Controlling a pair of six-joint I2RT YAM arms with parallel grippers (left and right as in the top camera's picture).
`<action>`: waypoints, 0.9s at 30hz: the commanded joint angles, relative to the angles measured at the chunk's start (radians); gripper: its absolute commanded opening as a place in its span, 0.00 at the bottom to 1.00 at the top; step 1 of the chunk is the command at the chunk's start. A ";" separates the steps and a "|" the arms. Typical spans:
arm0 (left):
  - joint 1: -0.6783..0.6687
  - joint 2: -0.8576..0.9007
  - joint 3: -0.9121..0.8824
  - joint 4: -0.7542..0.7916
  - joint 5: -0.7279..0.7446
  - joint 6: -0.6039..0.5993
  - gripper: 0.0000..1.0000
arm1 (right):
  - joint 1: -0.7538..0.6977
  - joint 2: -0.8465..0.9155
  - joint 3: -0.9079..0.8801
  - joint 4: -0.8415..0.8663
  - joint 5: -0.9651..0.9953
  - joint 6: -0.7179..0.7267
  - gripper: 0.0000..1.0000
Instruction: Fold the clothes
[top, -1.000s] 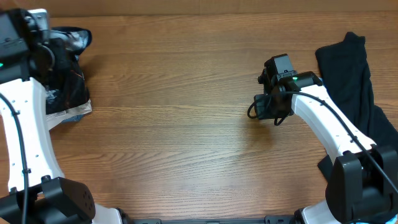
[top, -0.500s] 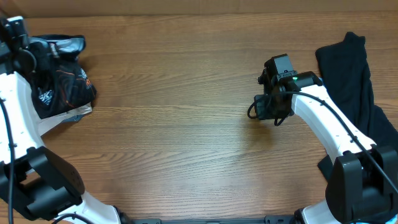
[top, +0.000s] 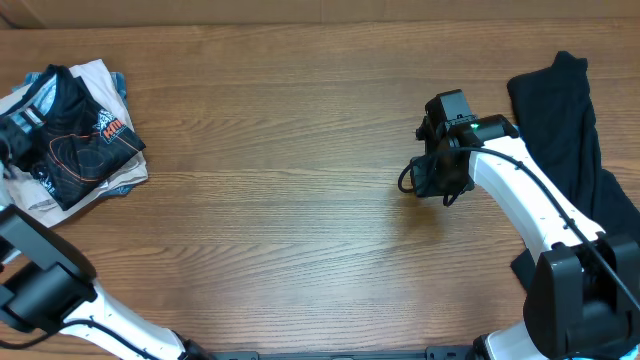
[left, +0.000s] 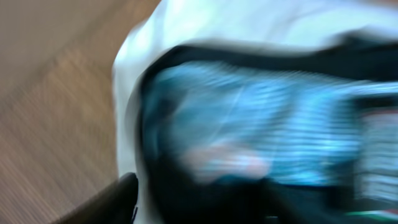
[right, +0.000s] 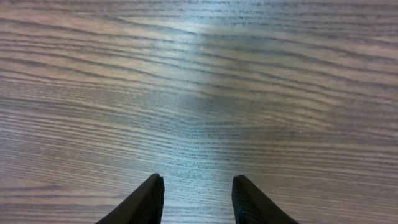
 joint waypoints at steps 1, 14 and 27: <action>0.030 0.032 0.017 -0.014 0.027 -0.072 0.72 | -0.006 -0.020 0.022 0.000 0.002 0.002 0.40; 0.011 -0.166 0.138 0.022 0.283 -0.065 0.93 | -0.006 -0.020 0.021 0.013 0.002 0.002 0.40; -0.298 -0.340 0.169 -0.286 0.201 0.009 1.00 | -0.006 -0.020 0.025 0.143 -0.101 0.002 1.00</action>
